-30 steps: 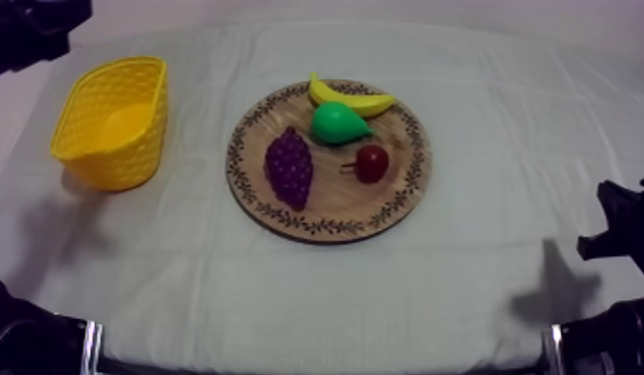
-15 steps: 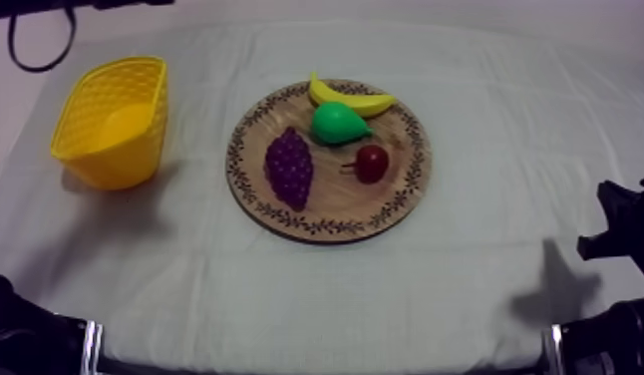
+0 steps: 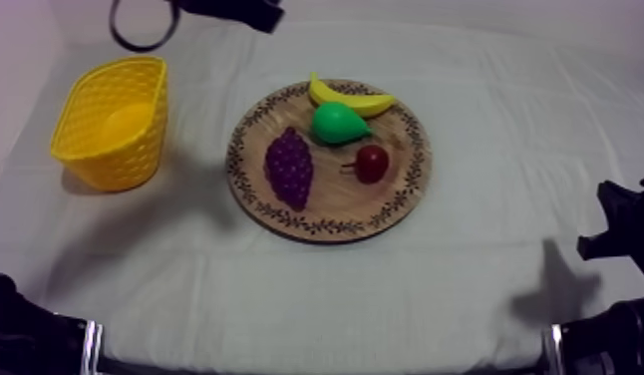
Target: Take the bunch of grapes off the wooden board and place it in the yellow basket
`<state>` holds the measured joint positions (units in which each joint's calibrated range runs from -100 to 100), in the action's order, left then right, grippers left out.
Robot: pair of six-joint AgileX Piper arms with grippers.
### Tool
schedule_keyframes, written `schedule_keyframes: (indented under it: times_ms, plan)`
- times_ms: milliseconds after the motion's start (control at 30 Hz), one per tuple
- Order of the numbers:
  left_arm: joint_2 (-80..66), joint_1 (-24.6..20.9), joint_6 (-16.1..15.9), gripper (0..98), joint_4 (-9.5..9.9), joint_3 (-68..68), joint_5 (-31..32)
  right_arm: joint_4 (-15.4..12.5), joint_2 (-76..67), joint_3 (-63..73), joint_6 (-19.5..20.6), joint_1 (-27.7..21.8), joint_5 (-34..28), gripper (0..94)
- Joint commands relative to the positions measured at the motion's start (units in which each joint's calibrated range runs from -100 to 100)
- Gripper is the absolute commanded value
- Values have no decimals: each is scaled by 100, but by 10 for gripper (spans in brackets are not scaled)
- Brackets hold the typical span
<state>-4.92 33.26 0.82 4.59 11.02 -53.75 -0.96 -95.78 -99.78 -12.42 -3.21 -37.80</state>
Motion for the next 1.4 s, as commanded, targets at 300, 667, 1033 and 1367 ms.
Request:
schedule_keyframes:
  times_ms: [300, 667, 1033, 1367]
  plan:
    - [1268, 172, -160, 0, -225, -336, -730, 0, 2, 1, 1, -1, 6, 3]
    - [1406, 140, -126, 0, -242, 60, -893, 0, 2, 1, -1, -1, 6, 3]
    - [1430, 182, 1533, 1, -114, -142, -1118, 0, 2, 1, -1, -1, 6, 3]
    - [1660, 169, 2808, 9, -9, -878, -2972, 0, 2, 1, -1, -1, 6, 3]
